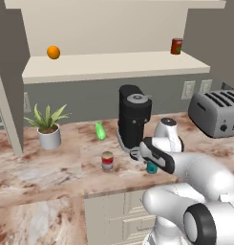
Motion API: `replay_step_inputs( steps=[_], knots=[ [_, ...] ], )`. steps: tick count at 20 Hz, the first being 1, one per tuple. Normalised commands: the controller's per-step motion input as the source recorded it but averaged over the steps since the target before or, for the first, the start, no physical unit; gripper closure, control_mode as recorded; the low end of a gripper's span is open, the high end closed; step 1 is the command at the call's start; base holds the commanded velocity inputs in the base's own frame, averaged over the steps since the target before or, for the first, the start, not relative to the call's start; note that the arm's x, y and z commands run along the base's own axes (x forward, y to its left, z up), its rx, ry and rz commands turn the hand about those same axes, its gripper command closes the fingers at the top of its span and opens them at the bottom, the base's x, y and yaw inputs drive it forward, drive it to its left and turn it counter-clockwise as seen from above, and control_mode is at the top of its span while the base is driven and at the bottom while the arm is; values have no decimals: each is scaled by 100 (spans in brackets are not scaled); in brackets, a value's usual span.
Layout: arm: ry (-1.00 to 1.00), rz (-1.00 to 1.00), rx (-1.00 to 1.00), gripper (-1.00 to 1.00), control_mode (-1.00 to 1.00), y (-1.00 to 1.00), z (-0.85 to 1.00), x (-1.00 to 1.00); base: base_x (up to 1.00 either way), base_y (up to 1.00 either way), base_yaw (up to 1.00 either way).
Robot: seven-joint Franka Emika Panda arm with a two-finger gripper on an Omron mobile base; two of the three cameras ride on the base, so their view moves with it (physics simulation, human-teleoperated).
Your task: Pick the cans from the counter and place them in their designated side in the cabinet.
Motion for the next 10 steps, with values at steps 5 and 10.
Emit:
replay_step_inputs(
  steps=[5,10],
  knots=[
    [1,0,0,100,-100,1,-18,6,0,0,0],
    [0,0,0,100,-100,0,-10,-2,0,0,0]
  ],
)
